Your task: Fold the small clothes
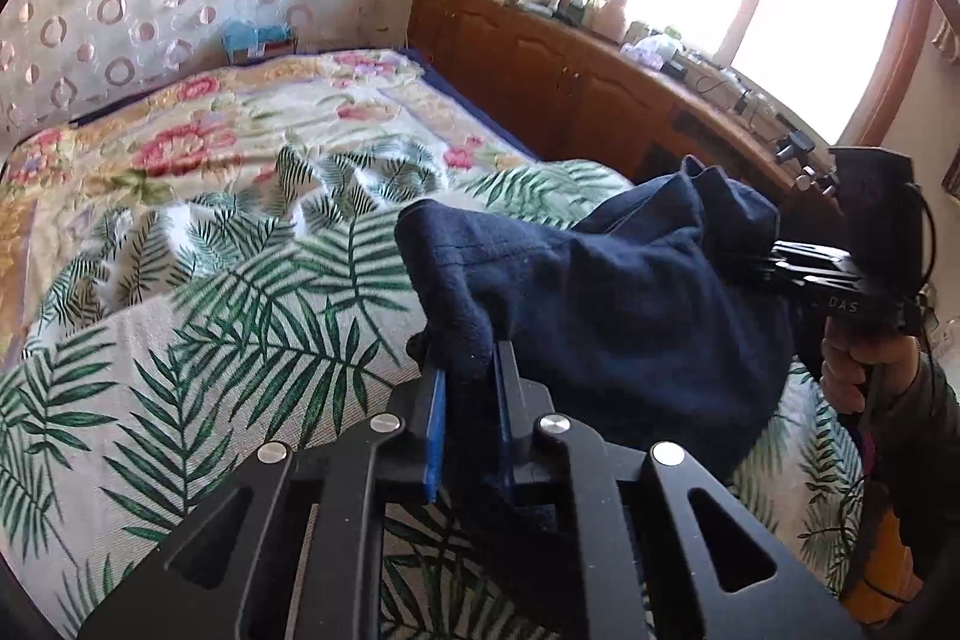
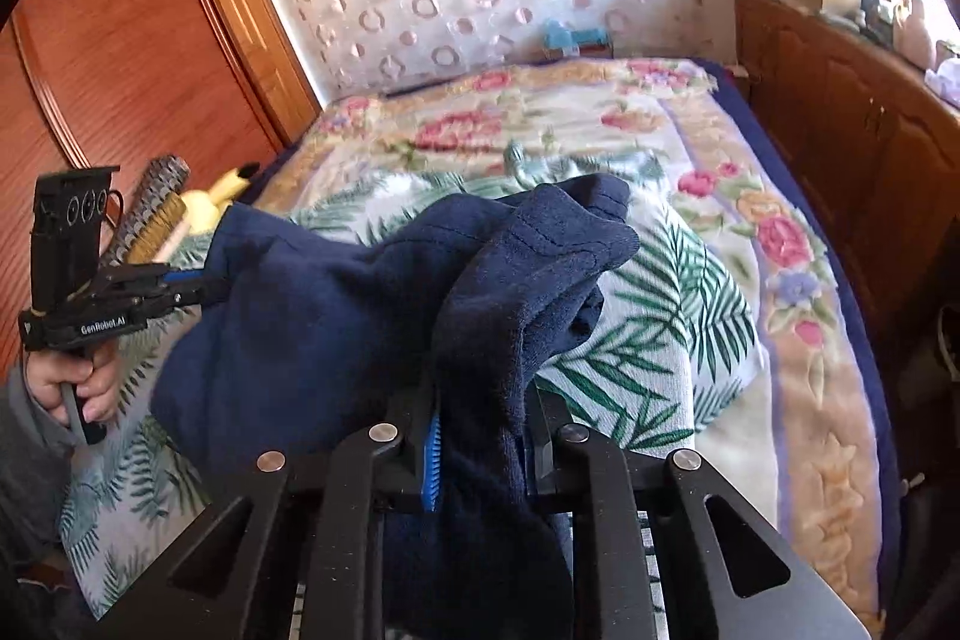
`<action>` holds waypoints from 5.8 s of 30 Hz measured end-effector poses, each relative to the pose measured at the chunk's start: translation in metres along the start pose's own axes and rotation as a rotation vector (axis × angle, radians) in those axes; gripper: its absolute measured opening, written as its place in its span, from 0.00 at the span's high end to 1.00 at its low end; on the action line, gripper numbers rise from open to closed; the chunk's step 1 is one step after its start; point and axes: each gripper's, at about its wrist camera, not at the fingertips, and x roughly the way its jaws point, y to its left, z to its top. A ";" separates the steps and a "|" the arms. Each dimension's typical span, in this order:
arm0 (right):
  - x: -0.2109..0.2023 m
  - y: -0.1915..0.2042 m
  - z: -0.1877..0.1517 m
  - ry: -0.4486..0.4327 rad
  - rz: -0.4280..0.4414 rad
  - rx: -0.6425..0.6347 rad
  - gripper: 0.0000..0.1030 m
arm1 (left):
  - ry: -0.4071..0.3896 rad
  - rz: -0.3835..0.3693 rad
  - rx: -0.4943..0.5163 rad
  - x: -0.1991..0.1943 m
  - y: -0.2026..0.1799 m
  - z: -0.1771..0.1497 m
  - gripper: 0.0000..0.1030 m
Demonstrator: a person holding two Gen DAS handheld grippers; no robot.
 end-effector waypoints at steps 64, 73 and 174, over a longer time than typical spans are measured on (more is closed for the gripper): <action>0.199 0.350 0.178 -0.111 0.252 -0.732 0.50 | -0.343 0.581 -0.468 -0.267 0.157 -0.188 0.87; 0.183 0.314 0.135 -0.073 0.260 -0.623 0.50 | -0.358 0.623 -0.381 -0.275 0.136 -0.186 0.54; -0.104 0.231 -0.091 -0.419 -0.159 -0.129 0.23 | -0.430 0.514 -0.080 -0.255 -0.068 -0.128 0.13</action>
